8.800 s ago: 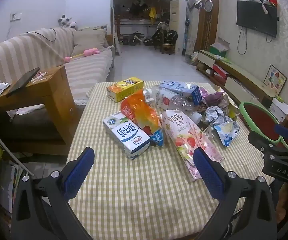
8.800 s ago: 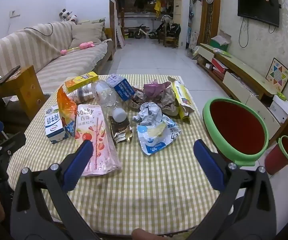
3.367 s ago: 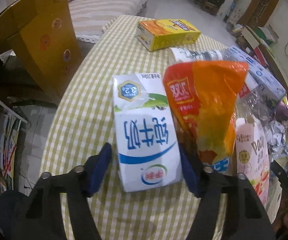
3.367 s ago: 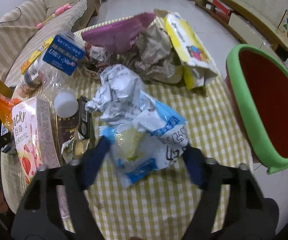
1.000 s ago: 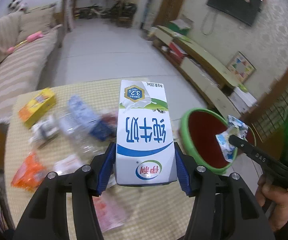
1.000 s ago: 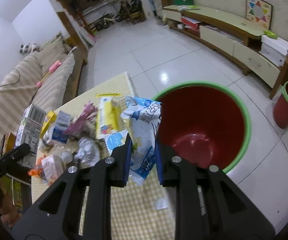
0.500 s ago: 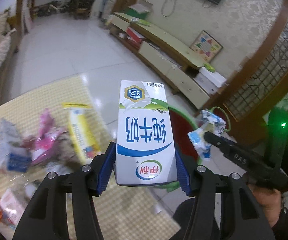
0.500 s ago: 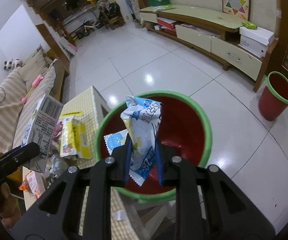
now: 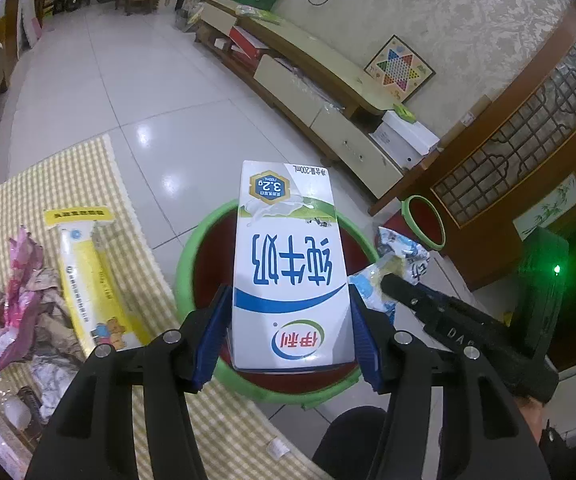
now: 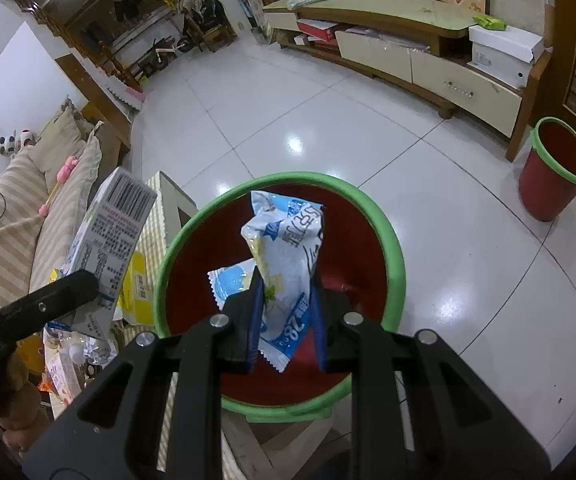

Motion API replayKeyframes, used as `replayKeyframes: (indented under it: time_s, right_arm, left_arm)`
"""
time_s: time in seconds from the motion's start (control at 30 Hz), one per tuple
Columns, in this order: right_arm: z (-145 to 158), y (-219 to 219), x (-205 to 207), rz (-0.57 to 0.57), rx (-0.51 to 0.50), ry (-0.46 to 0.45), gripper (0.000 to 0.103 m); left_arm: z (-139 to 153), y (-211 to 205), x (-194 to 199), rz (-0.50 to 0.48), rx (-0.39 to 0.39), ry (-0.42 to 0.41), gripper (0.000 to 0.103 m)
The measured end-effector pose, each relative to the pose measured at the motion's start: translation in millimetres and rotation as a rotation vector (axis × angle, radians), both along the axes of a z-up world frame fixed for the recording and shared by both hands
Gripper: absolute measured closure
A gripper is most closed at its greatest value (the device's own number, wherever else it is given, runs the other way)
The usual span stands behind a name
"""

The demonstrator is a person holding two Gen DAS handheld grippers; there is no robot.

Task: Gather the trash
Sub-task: 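Open the right tool to drop the wrapper into the bucket, then move both tools back over the table toward the remaining trash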

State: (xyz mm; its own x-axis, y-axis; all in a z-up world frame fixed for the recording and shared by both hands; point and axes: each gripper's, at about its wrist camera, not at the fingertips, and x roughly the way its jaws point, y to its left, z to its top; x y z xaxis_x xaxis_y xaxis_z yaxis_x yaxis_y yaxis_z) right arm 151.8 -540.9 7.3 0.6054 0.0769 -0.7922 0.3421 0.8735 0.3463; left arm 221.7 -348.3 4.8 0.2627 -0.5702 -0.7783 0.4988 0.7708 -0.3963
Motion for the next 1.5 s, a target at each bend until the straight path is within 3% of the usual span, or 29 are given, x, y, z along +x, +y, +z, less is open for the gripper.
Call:
replayKeyframes:
  time_s: [0.1, 0.13, 0.2, 0.27, 0.4, 0.6, 1.0, 1.5]
  right_arm:
    - [-0.3, -1.2, 2.7, -0.003, -0.004, 0.001, 0.078]
    - [0.0, -2.5, 2.7, -0.008, -0.002, 0.000, 0.075]
    - [0.9, -4.0, 0.4, -0.023, -0.001, -0.009, 0.051]
    - [1.9, -4.9, -0.8, -0.027, -0.010, -0.013, 0.045]
    - [4.1, -3.3, -3.8, -0.037, -0.027, -0.018, 0.023]
    - [9.2, 8.7, -4.1, -0.029, -0.063, -0.016, 0.007]
    - [21.4, 80.2, -1.3, 0.091, -0.074, -0.025, 0.005]
    - [21.6, 199.2, 0.2, 0.300, -0.096, -0.017, 0.005]
  left_arm:
    - [-0.1, -5.8, -0.1, 0.003, -0.009, 0.008, 0.049]
    - [-0.3, -4.4, -0.3, 0.009, -0.012, 0.011, 0.037]
    - [-0.7, -2.1, 1.0, 0.039, -0.035, 0.019, 0.022]
    - [-0.7, 2.2, 3.0, 0.057, -0.052, 0.028, 0.021]
    - [3.0, 15.9, 5.3, 0.094, -0.063, 0.023, 0.013]
    - [15.3, 37.2, 1.2, 0.156, -0.044, -0.030, 0.008]
    - [34.2, 121.8, -23.2, 0.275, -0.024, -0.076, 0.008]
    - [14.5, 283.5, -79.9, 0.519, 0.016, -0.058, 0.008]
